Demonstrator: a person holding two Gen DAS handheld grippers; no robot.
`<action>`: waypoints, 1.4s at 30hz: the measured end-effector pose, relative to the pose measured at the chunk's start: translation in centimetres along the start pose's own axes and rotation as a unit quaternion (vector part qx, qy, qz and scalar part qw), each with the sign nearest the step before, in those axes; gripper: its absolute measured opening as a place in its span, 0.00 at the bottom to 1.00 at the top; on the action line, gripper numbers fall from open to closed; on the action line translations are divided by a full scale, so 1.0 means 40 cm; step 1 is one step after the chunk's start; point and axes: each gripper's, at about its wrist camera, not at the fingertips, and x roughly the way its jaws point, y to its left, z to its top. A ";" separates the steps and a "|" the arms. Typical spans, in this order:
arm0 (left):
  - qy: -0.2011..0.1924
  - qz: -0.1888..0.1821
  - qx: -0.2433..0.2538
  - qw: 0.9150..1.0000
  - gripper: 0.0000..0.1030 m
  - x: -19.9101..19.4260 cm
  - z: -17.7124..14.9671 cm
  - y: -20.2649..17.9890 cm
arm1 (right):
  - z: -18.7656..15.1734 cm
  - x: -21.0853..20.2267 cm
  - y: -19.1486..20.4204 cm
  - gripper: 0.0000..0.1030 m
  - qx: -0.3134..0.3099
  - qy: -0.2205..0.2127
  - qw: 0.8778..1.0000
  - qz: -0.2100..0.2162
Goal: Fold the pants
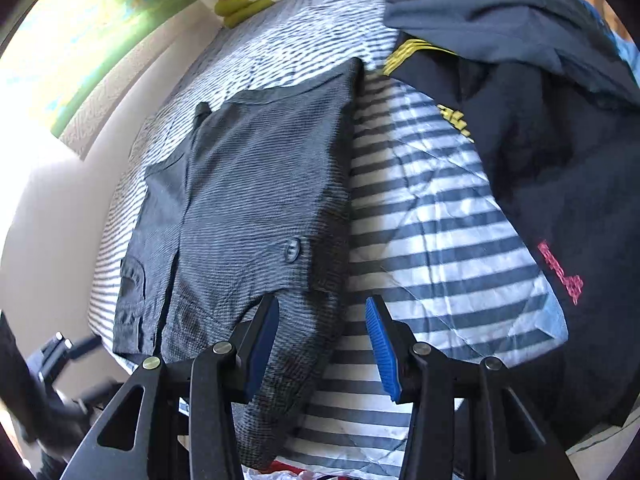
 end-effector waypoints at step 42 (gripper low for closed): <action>-0.031 -0.113 -0.129 0.985 0.08 0.032 0.041 0.088 | 0.448 0.093 0.225 0.04 0.007 -0.094 0.995 0.021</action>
